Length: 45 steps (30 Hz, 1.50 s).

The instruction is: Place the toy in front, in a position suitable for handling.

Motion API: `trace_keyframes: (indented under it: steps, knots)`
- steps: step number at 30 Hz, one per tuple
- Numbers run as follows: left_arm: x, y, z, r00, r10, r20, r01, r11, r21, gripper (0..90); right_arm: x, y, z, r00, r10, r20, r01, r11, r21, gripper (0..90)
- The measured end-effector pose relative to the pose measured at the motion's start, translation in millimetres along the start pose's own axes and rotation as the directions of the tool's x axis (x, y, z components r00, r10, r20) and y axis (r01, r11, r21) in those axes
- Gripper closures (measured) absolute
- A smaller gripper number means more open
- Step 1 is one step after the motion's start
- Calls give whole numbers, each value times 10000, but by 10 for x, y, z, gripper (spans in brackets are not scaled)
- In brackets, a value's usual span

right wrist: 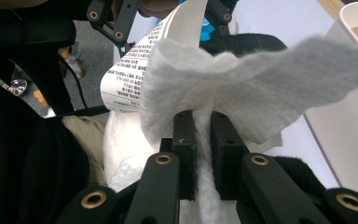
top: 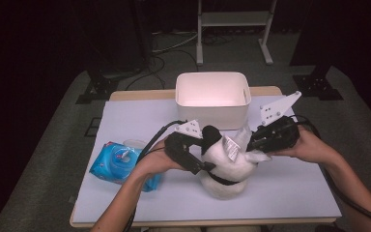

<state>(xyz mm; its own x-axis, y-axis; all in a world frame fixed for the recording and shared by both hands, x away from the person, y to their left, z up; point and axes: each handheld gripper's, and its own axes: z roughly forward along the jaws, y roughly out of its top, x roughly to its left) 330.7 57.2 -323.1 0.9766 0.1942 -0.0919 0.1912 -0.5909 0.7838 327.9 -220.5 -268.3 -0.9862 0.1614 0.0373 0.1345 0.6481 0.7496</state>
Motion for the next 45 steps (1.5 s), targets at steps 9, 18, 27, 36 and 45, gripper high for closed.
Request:
trace_keyframes:
  steps: [9,18,27,36,45]
  knots:
    - [-18,-49,127,9984,172,533,-165,9998,-128,99,91,-41,-24,9999,-147,35,147,9997,169,811]
    - [-27,-45,177,9944,306,1014,-242,9976,-642,285,123,-30,-87,9994,-321,125,313,9975,641,809]
    - [-58,-40,169,9920,606,1106,-525,9958,-745,312,-57,-112,-201,9987,165,472,-190,9984,532,808]
    - [-92,-36,152,9903,816,1127,-752,9953,-603,313,-196,-87,-223,9933,263,1129,-343,9970,694,807]
    - [-87,-22,154,9921,745,1008,-683,9956,-639,316,-148,-133,-265,9936,348,1079,-431,9962,756,808]
